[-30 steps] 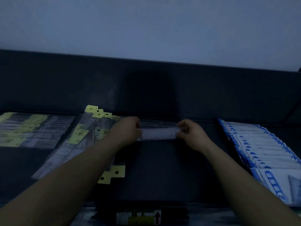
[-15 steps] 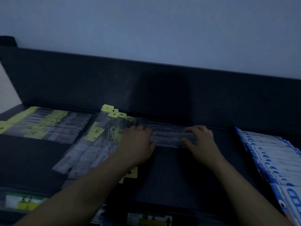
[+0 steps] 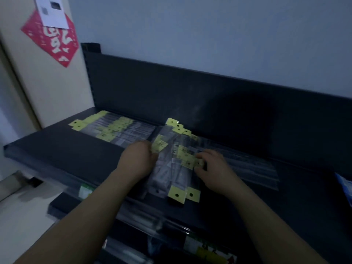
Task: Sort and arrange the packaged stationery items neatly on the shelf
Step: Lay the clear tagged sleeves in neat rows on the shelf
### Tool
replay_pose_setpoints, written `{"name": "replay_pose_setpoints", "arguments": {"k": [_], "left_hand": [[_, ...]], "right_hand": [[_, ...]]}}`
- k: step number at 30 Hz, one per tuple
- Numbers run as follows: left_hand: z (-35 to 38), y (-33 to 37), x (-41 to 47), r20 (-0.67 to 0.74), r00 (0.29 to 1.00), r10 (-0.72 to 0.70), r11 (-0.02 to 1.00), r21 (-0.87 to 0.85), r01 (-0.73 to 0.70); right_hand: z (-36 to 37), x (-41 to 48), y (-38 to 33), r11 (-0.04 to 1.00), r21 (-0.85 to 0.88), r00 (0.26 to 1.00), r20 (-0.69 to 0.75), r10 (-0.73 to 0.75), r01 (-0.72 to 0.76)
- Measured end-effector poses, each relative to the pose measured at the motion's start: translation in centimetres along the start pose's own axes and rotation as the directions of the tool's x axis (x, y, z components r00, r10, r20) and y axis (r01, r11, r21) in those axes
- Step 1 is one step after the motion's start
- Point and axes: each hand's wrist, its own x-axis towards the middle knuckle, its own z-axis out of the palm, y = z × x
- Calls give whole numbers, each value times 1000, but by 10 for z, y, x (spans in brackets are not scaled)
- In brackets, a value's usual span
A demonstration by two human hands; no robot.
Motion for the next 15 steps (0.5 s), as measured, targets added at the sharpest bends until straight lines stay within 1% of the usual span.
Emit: {"name": "replay_pose_setpoints", "arguments": {"k": [4,6,8,10,12,13,15], "left_hand": [[-9,-3,3,46,997,-58,997,-41,60],[-13,-7,5,83,994,-71,996,-52,76],[-17,-11,5,90,992,-93,989,-104,102],[-21,-15,5,45,994,-101,983,-149,106],[-24,-17,2,-37,996,-82,980,-184,74],[-27,-16,-1,-75,994,-73,973,-226,55],[-30,-14,-8,-82,994,-77,941,-335,45]], "right_hand": [[14,6,-12,998,46,999,-12,-43,43],[19,5,-13,995,86,998,-54,-40,44],[22,5,-9,990,134,995,-99,-21,35],[21,5,-4,989,145,990,-143,5,16],[21,5,-1,993,113,986,-157,51,-33],[22,5,-1,994,87,986,-145,78,-65],[24,3,-8,992,24,987,-100,126,-124]]}}
